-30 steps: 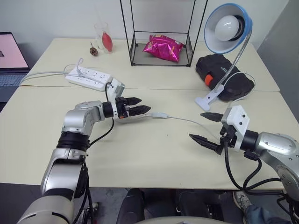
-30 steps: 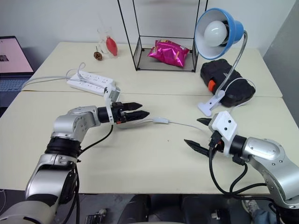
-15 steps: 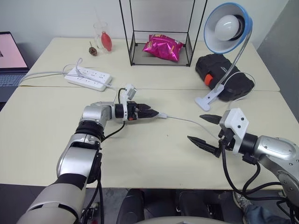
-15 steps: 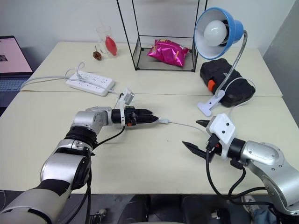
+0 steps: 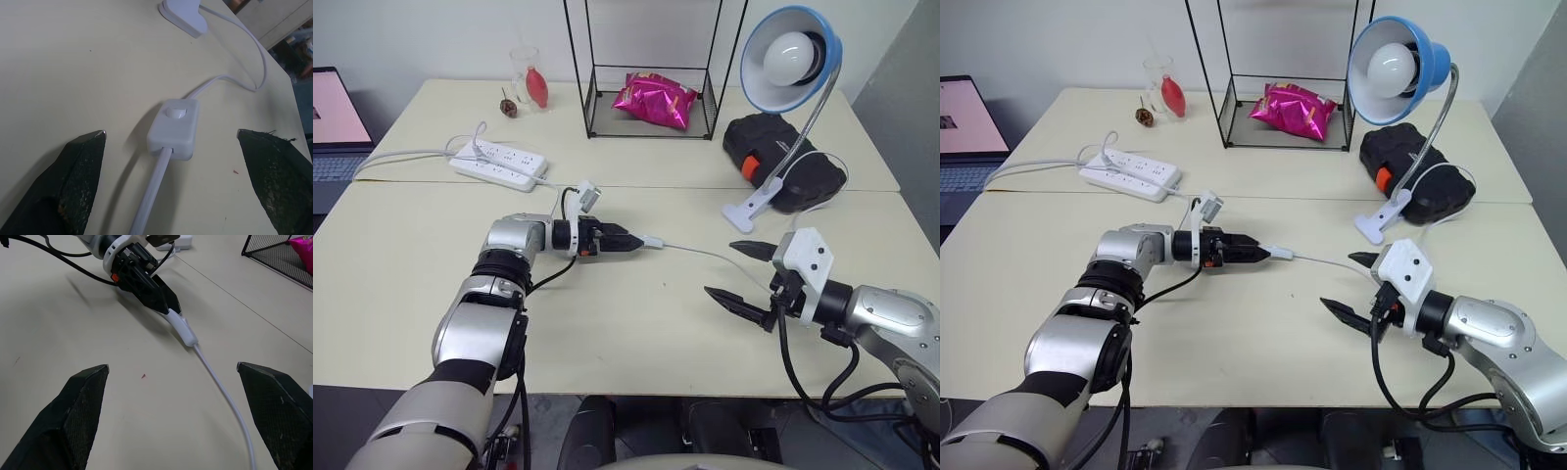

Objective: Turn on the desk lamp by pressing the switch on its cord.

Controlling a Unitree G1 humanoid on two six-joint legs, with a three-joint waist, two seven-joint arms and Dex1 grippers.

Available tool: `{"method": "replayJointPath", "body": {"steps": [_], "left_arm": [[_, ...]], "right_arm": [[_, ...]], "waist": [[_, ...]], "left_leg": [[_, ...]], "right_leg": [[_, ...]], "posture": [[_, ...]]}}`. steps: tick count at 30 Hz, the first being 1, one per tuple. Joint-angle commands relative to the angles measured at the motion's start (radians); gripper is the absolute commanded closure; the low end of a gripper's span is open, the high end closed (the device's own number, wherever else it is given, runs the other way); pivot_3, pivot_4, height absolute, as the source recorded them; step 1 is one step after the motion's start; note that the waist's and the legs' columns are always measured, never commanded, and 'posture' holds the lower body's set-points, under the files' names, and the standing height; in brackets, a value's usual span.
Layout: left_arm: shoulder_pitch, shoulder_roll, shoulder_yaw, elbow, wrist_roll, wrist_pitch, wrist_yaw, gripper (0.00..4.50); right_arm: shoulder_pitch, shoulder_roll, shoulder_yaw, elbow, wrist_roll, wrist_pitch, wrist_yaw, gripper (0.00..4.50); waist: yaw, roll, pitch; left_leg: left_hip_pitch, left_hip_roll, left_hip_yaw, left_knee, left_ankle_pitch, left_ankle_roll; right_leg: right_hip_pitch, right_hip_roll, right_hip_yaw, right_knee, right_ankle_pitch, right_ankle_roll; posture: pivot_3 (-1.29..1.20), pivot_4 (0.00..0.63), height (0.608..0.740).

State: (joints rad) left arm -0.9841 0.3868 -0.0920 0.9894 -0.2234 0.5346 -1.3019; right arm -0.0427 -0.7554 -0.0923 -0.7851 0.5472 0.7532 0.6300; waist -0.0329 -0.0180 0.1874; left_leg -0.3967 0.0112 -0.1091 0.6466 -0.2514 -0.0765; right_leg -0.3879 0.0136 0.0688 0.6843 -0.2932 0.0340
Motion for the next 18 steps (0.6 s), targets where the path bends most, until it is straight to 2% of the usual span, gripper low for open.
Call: {"method": "replayJointPath", "body": {"steps": [1, 15, 18], "left_arm": [[-0.012, -0.022, -0.004, 0.027, 0.017, 0.002, -0.02, 0.01], [-0.028, -0.038, -0.033, 0.066, 0.079, -0.018, -0.059, 0.01], [-0.03, -0.039, -0.032, 0.075, 0.088, -0.026, -0.056, 0.44]], "right_arm": [[0.016, -0.014, -0.002, -0.047, -0.008, -0.015, -0.002, 0.12], [0.037, -0.018, -0.017, -0.06, -0.008, -0.009, -0.006, 0.12], [0.04, -0.015, -0.017, -0.061, -0.008, -0.011, -0.007, 0.0]], "waist": [[0.0, 0.0, 0.0], [0.001, 0.0, 0.0], [0.001, 0.0, 0.0]], "left_leg": [[0.0, 0.0, 0.0, 0.0, 0.0, 0.0], [0.0, -0.001, 0.0, 0.0, 0.0, 0.0], [0.001, -0.001, 0.0, 0.001, 0.0, 0.0]], "right_leg": [[0.0, 0.0, 0.0, 0.0, 0.0, 0.0], [0.001, 0.0, 0.0, 0.001, 0.0, 0.0], [0.0, 0.0, 0.0, 0.002, 0.0, 0.0]], "posture": [[0.0, 0.15, 0.74], [0.0, 0.15, 0.74], [0.0, 0.15, 0.74]]}}
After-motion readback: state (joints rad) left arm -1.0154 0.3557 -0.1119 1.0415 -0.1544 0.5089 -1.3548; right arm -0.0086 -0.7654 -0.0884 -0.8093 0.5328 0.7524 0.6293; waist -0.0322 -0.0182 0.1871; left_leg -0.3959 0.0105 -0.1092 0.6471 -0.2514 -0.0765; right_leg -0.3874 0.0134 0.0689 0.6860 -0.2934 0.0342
